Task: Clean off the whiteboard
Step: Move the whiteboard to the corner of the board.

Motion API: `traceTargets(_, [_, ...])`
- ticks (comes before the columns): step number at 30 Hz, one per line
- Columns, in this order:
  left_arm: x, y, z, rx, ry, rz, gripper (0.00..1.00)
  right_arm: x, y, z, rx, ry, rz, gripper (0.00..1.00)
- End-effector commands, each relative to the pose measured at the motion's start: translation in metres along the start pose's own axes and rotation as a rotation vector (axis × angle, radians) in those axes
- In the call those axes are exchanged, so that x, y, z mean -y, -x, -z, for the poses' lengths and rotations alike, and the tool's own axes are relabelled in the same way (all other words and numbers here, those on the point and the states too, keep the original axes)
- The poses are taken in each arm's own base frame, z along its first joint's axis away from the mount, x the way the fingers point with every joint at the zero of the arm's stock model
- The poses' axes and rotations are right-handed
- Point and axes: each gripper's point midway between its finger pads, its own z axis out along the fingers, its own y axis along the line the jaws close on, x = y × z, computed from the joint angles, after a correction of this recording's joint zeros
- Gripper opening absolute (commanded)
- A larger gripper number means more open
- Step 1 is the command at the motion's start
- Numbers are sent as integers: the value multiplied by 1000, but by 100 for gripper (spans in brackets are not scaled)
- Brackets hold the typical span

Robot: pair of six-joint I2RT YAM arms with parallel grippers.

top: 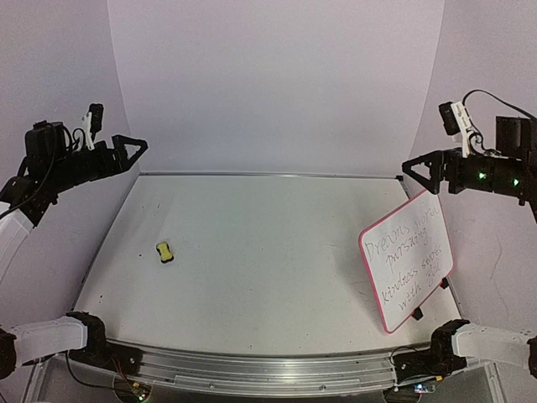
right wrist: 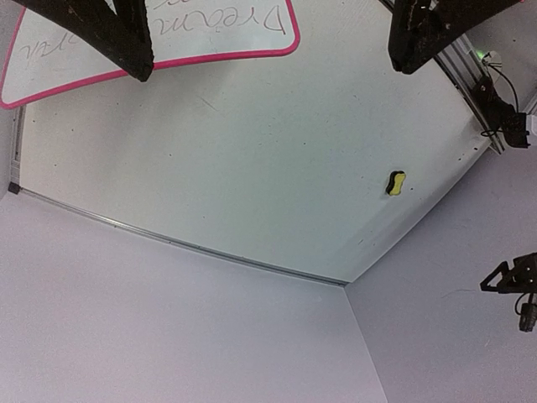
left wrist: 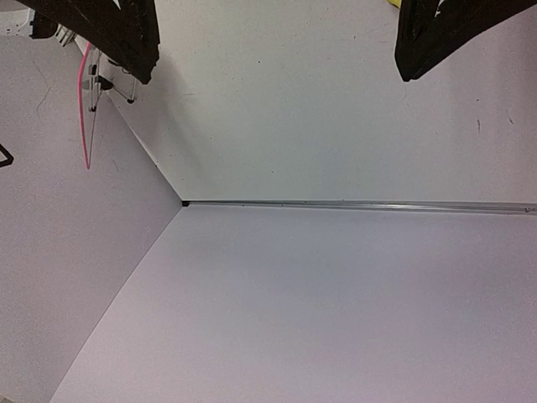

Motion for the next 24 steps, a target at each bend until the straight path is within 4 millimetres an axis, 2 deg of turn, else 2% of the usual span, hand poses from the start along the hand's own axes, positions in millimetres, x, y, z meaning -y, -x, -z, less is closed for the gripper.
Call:
traceTargets(1, [10,14,1,26,-34,-37,100,5,4,2,13,-33,23,98])
traceTargets(6, [11,12,-6,1,-59,-34,100,10,3,4,13,-67,24,98])
traceTargets(9, [14,5,-12,-32,-94,-34,100,19,0,4,-8,-120,9,98])
traceTargets(13, [16,-6,-22,-85,-141,-14,100,38,-16,4,-113,-224,-27,98])
traceTargets(20, [7,-29,-38,-149,-151,24,100,45,-47,19,-193,-291,-86,98])
traceTargets(23, [9,-37,-52,-170,-167,15,100,52,-57,21,-221,-332,-86,98])
traceTargets(24, [15,-41,-59,-183,-182,6,100,54,-61,21,-232,-343,-89,98])
